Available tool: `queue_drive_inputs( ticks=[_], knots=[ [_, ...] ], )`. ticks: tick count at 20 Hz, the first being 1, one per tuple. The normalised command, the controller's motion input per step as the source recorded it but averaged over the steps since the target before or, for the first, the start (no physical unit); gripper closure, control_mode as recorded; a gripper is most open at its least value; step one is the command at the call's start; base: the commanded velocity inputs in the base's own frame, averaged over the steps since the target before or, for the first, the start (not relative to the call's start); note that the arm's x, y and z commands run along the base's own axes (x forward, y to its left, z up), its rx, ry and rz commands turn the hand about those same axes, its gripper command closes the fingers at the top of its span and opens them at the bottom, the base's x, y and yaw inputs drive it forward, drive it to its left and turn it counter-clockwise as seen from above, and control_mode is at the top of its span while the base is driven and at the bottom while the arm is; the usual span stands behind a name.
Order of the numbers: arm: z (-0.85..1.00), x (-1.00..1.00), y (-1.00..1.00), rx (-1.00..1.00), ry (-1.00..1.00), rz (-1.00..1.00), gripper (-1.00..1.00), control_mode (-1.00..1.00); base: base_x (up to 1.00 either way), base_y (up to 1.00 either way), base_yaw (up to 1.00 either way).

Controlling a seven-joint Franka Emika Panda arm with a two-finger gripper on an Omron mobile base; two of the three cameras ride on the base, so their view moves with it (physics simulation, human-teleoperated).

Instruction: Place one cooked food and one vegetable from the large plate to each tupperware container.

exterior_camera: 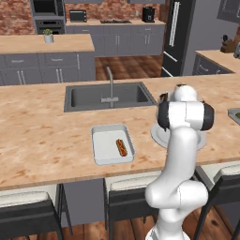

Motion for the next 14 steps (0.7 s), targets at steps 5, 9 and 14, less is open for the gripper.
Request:
queue_drive_inputs(
  ticks=[5, 9, 14],
  knots=[
    [0.43, -0.47, 0.98, 0.02, -0.06, 0.34, 1.00, -1.00, 0.00, 0.00, 0.00],
    [0.20, -0.44, 1.00, 0.00, -0.01, 0.41, 1.00, -1.00, 0.00, 0.00, 0.00],
    [0.38, -0.37, 1.00, 0.00, 0.00, 0.41, 1.00, -1.00, 0.00, 0.00, 0.00]
  ],
)
